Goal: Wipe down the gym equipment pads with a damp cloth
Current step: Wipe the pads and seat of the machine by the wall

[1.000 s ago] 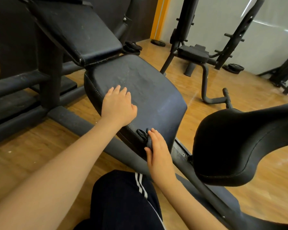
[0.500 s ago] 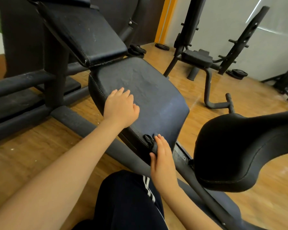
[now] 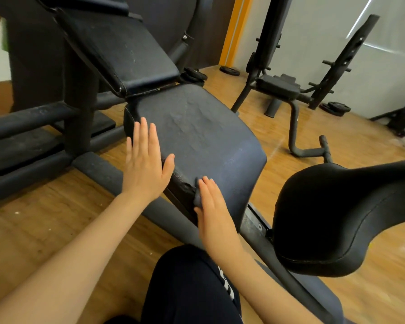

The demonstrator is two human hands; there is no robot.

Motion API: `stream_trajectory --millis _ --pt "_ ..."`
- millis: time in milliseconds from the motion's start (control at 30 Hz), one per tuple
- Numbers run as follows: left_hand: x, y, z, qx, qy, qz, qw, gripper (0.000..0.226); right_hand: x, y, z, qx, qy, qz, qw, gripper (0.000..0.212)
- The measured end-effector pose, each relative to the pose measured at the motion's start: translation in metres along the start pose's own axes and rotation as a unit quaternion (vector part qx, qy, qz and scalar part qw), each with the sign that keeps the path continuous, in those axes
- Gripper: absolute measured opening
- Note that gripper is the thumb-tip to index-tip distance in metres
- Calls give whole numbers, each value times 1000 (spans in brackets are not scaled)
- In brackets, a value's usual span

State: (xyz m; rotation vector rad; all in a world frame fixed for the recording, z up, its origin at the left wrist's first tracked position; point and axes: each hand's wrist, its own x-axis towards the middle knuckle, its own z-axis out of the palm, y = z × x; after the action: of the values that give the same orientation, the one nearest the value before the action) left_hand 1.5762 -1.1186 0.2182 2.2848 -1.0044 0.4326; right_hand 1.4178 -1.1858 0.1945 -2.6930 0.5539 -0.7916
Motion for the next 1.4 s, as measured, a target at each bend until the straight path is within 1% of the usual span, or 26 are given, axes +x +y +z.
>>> stream_trajectory --millis 67,167,267,367,467,600,633,700,800,900,1000,1133,1200,1300,1400 --pt "0 0 -1 5 -10 1 1000 72 19 -14 1 -26 -21 -32 999 59" --pt "-2 -4 -4 8 -23 14 1000 73 19 -13 3 -38 -29 -25 999 60" --pt "-12 -17 -7 -17 -41 30 999 72 -13 10 3 -46 21 10 999 67" --pt "-26 -35 -10 -53 -107 43 992 80 -27 16 3 -27 35 24 999 73" --pt "-28 -46 -13 -46 -147 63 986 88 -3 -2 6 -59 40 0 997 67" --pt "-28 -49 -15 -37 -145 67 986 106 40 -38 5 -21 -27 -28 999 56" --pt "-29 -49 -14 -34 -143 67 987 108 44 -39 5 -10 -25 -32 999 56" --pt "-33 -48 -14 -33 -143 63 987 112 39 -32 3 6 -18 -41 999 58" --pt "-36 -46 -14 -44 -149 55 986 115 12 -16 -5 23 -30 -26 999 66" --pt "-36 -44 -15 -47 -156 48 985 117 3 -13 -10 18 -39 -32 999 64" --pt "-37 -39 -15 -57 -157 34 985 121 33 -24 -10 -11 -60 -41 997 57" --pt "-39 -34 -14 -74 -145 21 986 118 76 -51 -2 -41 -81 -67 994 57" --pt "-40 -33 -12 -82 -130 8 988 115 79 -53 1 -34 -71 -67 995 57" --pt "-40 -29 -9 -111 -113 -29 987 120 61 -42 0 -19 -50 -64 997 59" --pt "-39 -28 -7 -117 -129 -48 984 123 37 -29 3 -44 -30 -60 997 65"
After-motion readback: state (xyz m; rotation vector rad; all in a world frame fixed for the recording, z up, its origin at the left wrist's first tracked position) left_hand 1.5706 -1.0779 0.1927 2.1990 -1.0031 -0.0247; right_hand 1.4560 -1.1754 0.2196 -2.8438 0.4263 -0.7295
